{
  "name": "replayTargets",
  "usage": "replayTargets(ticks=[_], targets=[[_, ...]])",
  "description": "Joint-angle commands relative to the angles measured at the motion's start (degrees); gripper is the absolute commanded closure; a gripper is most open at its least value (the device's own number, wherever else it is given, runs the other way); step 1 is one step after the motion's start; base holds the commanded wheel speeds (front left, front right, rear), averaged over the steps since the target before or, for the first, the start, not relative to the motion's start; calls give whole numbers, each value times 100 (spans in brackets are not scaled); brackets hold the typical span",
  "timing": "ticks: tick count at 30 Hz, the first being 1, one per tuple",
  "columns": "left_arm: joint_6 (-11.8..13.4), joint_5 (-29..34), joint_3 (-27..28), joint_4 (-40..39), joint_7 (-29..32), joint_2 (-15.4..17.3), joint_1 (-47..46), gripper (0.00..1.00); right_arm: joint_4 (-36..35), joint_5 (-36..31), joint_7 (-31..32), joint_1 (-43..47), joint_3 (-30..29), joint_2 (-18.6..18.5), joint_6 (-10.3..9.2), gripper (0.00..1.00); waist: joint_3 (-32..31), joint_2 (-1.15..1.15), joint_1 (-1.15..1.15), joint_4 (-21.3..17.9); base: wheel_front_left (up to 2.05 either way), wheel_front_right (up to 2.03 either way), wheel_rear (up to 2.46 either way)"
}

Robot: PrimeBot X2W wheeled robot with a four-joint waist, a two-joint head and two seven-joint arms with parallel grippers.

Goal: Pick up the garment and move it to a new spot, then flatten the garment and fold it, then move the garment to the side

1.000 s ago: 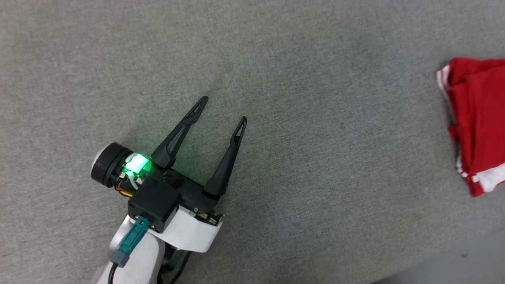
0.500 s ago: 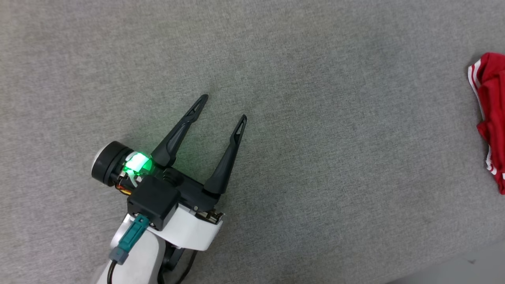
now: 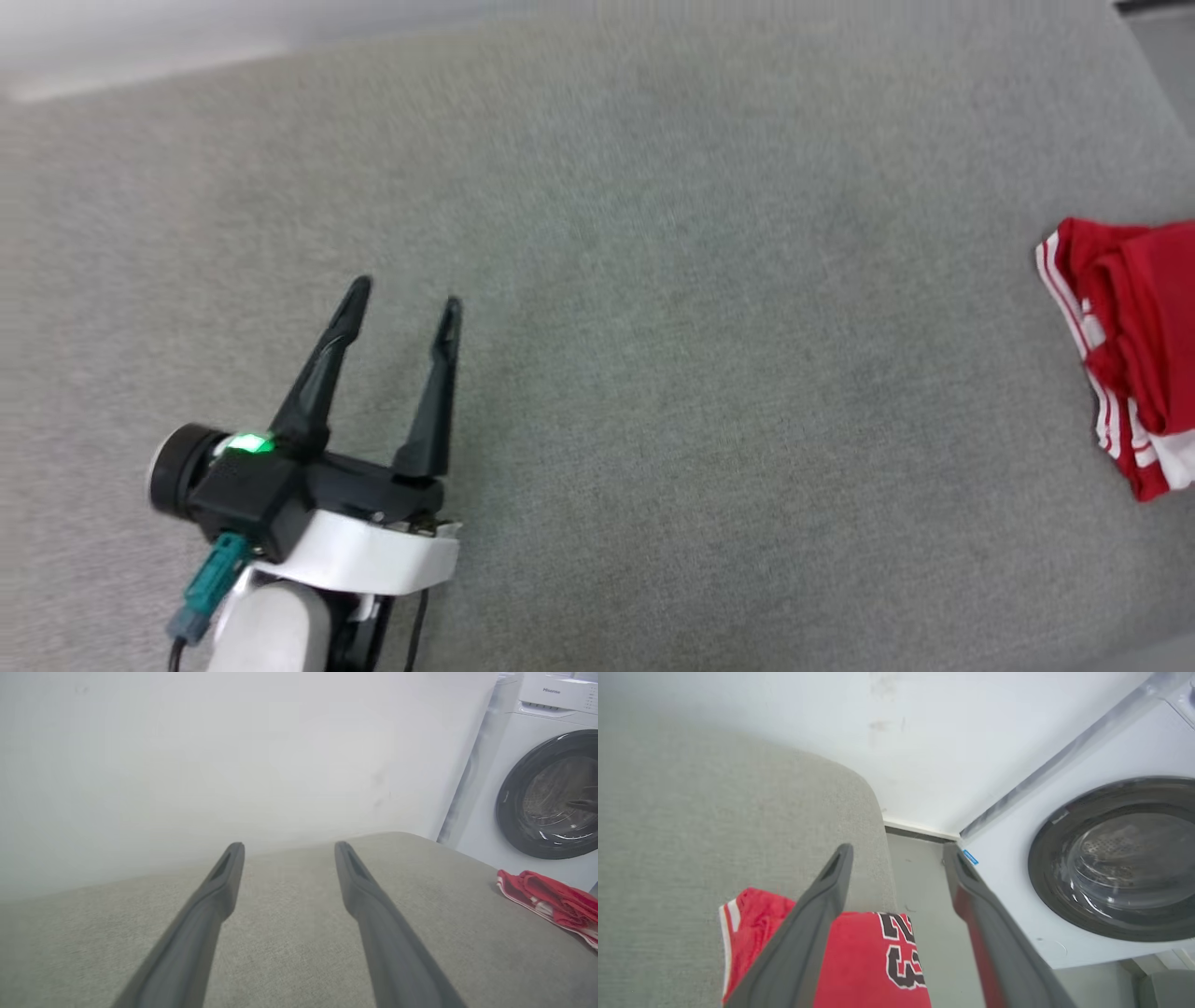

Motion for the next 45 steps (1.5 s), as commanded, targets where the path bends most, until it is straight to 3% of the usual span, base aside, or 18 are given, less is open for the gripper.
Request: replayTargets(ticks=[1,7,10,11,13,19,28,45], targets=[[4,51,174,-16,-11,-25,169,0,-344,72,-107,239,-123,184,-8,0,-576,0,0,251,0,0,0],[44,160,772,32,-11,-109,644,0,-1833,371,-392,1322,-690,1135,-7,0,-1166,0,0,586,0,0,0],[42,184,925,93,-12,-154,816,0,-2433,397,-498,1872,-796,1633,-7,0,-1346,0,0,696,0,0,0],[36,181,1041,170,-11,-198,977,0,-2852,380,-620,2370,-797,2054,-8,0,-1490,0,0,768,0,0,0],[34,173,1098,229,-11,-236,1058,0,-3046,372,-715,2664,-781,2276,-7,0,-1546,0,0,801,0,0,0],[22,107,1216,433,-11,-301,1257,0,-3072,306,-1094,3161,-613,2605,-6,0,-1661,0,0,825,0,0,0],[3,9,1406,812,-11,-355,1438,0,-2566,412,-1594,3546,-408,3083,-6,0,-1834,0,0,845,0,0,0],[-8,100,1441,852,-12,-385,1453,0,-2282,315,-1813,3394,-259,3178,-6,0,-1850,0,0,778,0,0,0]])
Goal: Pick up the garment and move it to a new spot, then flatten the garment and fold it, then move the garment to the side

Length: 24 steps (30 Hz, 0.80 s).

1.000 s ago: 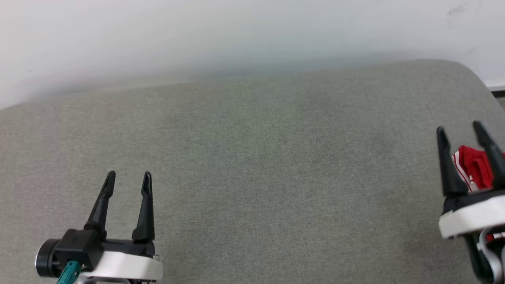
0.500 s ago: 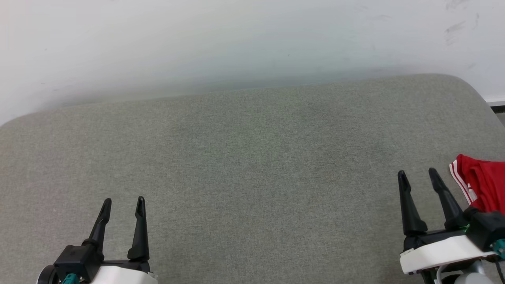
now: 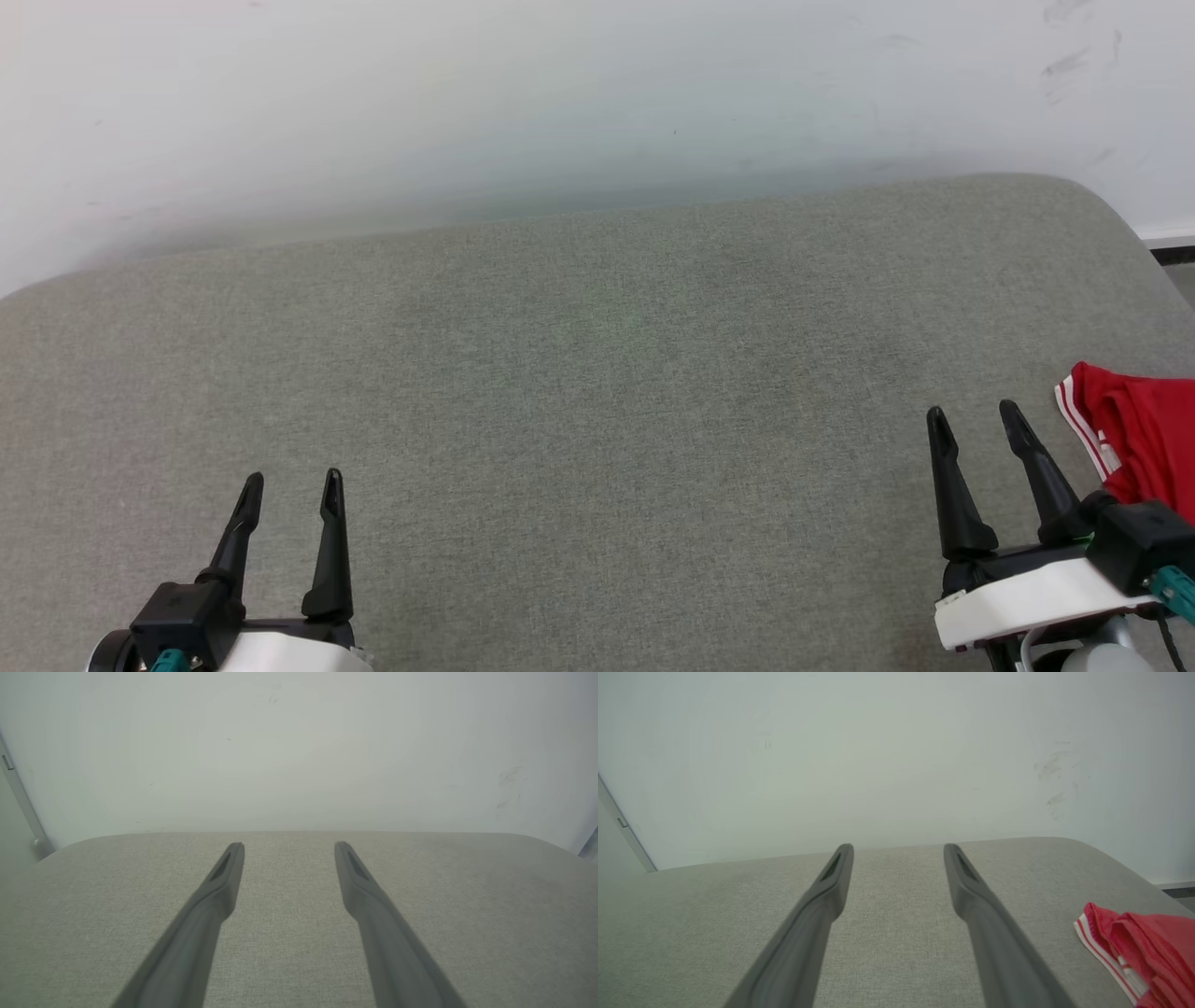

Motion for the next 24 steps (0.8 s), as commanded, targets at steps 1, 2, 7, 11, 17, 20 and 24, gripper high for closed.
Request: replayTargets(ticks=[1,2,7,11,17,20,24], targets=[[-8,-2,14,-15,-11,-9,32,0,5,-14,-36,-63,9,16,-3,0,1,0,1,1,0,0,0],[-8,-9,18,-17,-11,-9,30,0,8,-16,-33,-61,17,16,-3,0,-1,0,1,2,0,0,0],[-8,-47,22,-19,-11,-11,22,0,23,-13,-38,-67,44,-16,-3,0,-8,0,1,8,0,0,0],[0,-52,36,37,2,-13,3,100,62,8,-14,22,44,-15,0,100,-9,0,1,11,0,0,0],[-1,-578,15,195,124,-23,-29,100,165,514,104,67,23,11,0,100,-14,0,1,25,0,0,0],[-1,-926,15,246,211,-16,-80,100,195,851,183,40,-4,13,0,100,-17,0,1,35,0,0,0],[-2,-1366,13,311,320,-10,-146,100,233,1273,281,6,-37,19,0,100,-22,0,1,47,0,0,0]])
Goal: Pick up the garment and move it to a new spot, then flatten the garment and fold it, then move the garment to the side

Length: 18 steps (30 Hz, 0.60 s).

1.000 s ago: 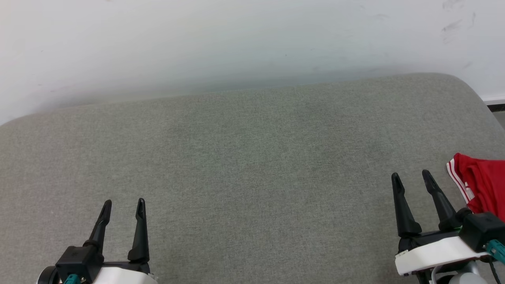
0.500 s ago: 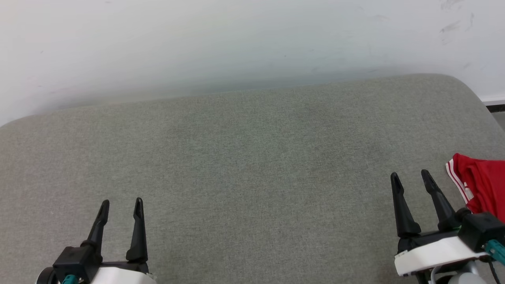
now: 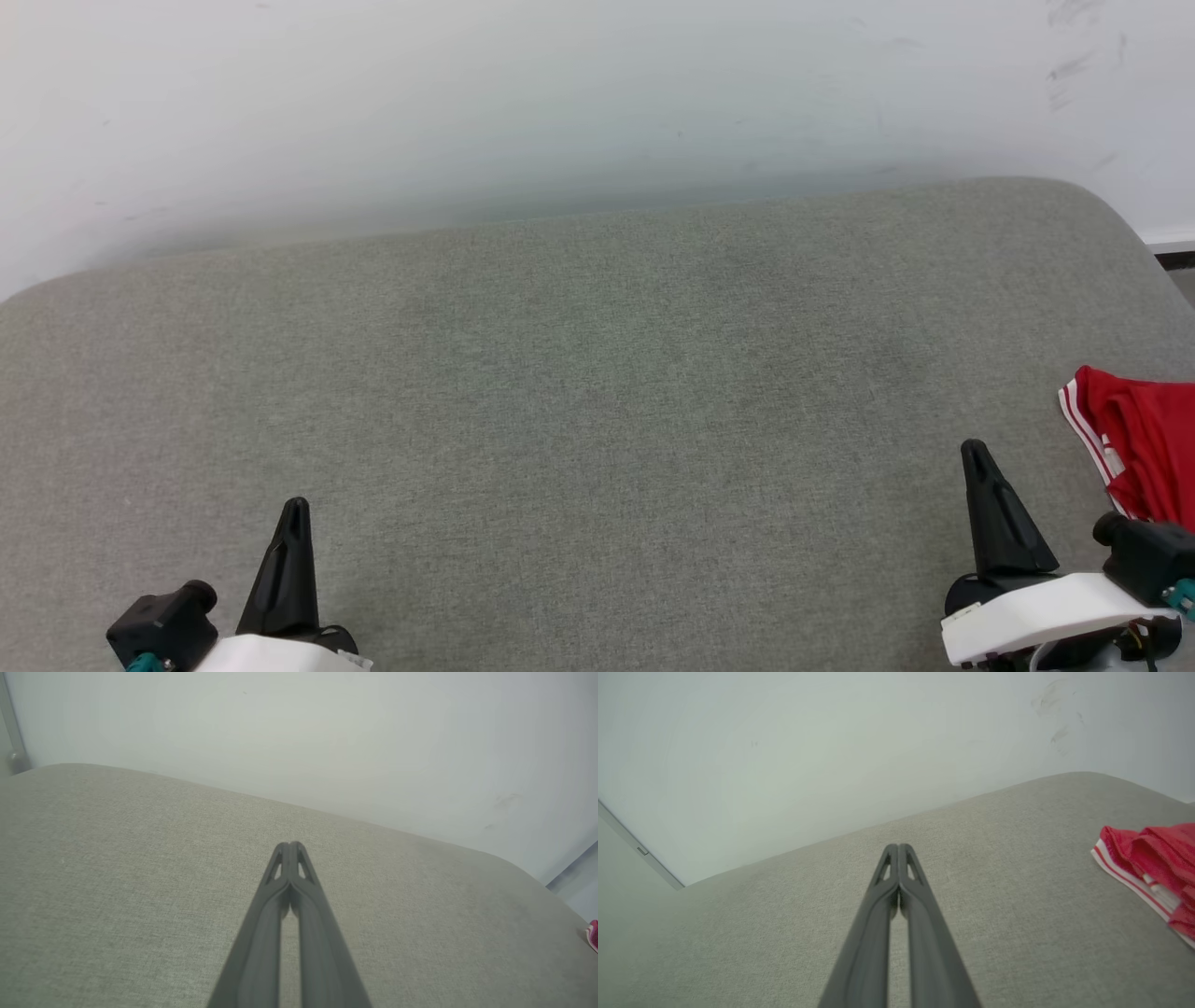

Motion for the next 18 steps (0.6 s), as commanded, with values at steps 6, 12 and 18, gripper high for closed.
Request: replayTargets(ticks=[6,12,18], targets=[[-2,-804,1,34,186,34,-256,100,-19,787,168,-186,-84,22,0,100,-8,0,0,22,0,0,0],[-3,-1378,0,117,328,39,-337,100,23,1334,300,-227,-131,36,0,100,-14,0,0,41,0,0,0],[-4,-1915,-1,195,463,43,-416,100,63,1848,425,-258,-178,53,0,100,-21,0,0,60,0,0,0]])
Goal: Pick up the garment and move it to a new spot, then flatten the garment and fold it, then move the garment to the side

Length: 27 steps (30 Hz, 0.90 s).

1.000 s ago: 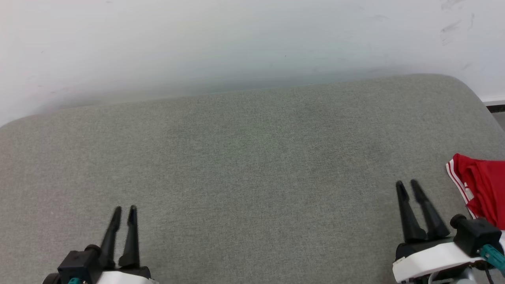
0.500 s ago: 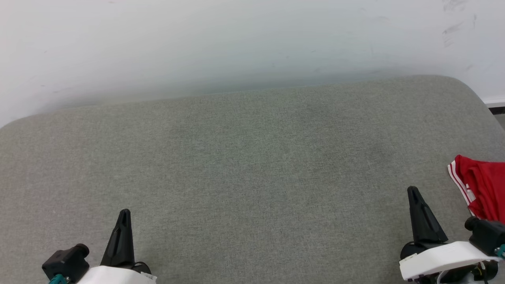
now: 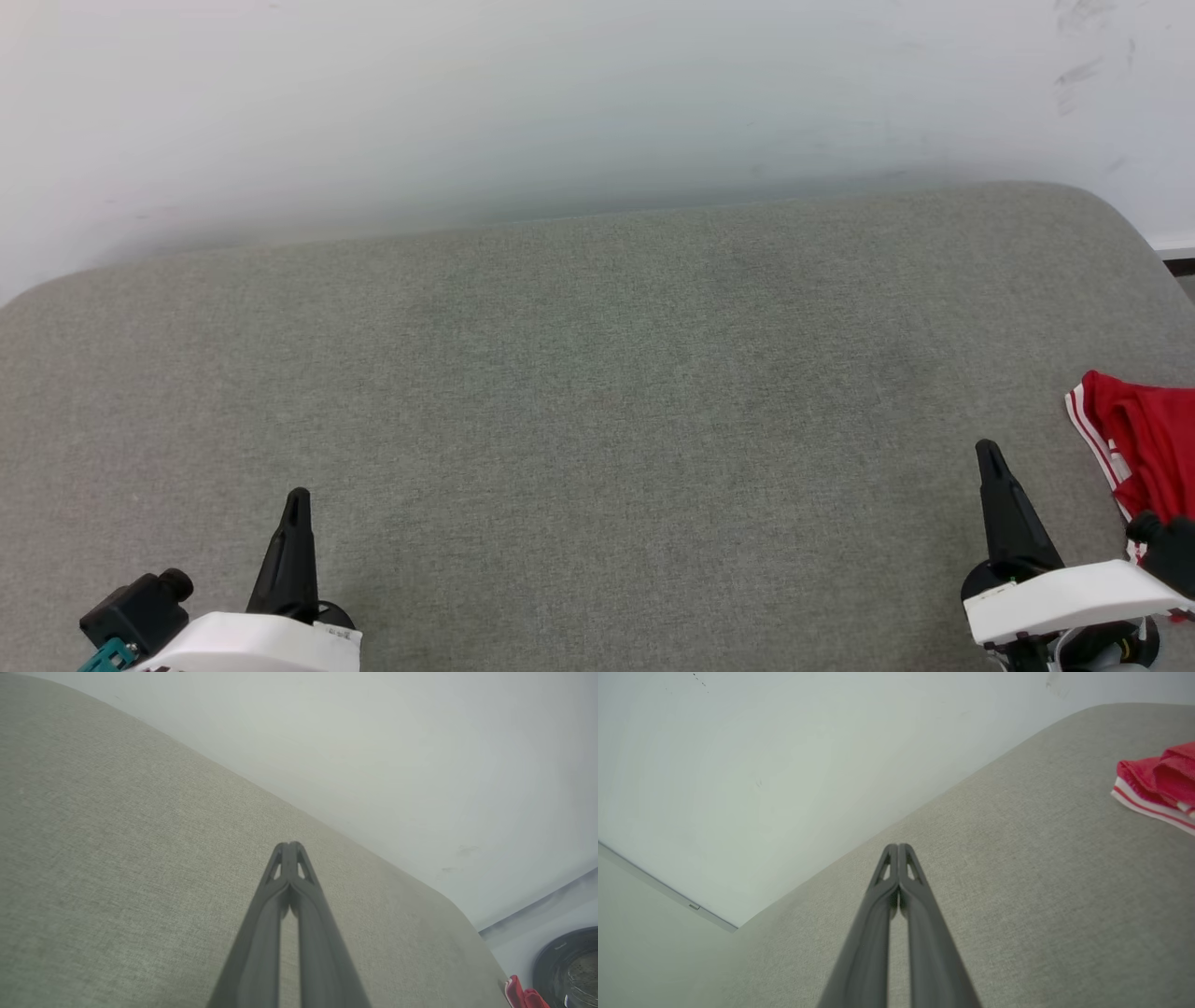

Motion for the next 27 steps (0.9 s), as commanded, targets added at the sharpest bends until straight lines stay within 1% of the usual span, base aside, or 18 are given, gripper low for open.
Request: replayTargets(ticks=[1,27], targets=[[-4,-256,1,-35,65,37,-167,100,-46,256,58,-174,-37,14,0,100,-2,0,0,6,0,0,0],[-8,-2134,9,242,546,44,-440,100,97,2031,521,-294,-226,89,-1,100,-30,0,0,86,0,0,0]])
